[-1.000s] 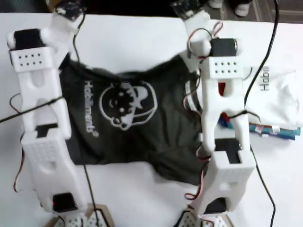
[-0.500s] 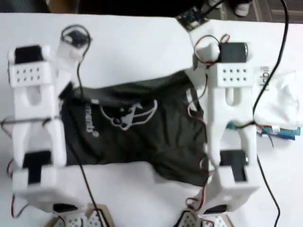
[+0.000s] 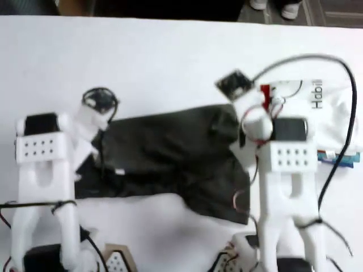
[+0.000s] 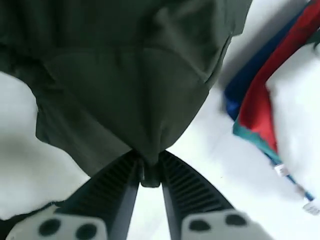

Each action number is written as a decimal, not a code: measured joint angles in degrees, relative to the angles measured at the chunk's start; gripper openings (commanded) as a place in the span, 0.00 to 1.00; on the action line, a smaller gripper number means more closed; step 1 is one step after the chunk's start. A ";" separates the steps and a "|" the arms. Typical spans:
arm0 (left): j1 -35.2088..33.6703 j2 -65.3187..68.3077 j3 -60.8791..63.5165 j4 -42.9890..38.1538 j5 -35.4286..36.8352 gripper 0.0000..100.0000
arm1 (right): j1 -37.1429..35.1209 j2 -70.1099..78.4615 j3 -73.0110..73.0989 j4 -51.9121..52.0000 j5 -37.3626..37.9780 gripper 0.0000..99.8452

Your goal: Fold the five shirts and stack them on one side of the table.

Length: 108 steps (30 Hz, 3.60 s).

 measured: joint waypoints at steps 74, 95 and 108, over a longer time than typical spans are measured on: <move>-8.53 37.71 -19.52 -28.75 14.07 0.22 | -6.33 35.52 -16.35 -15.56 2.11 0.02; -8.97 68.57 -62.59 -6.24 21.19 0.04 | -3.16 56.26 -21.98 -20.92 2.11 0.02; -7.65 69.98 -80.53 4.31 18.11 0.04 | -3.96 56.26 -22.07 -21.19 2.11 0.02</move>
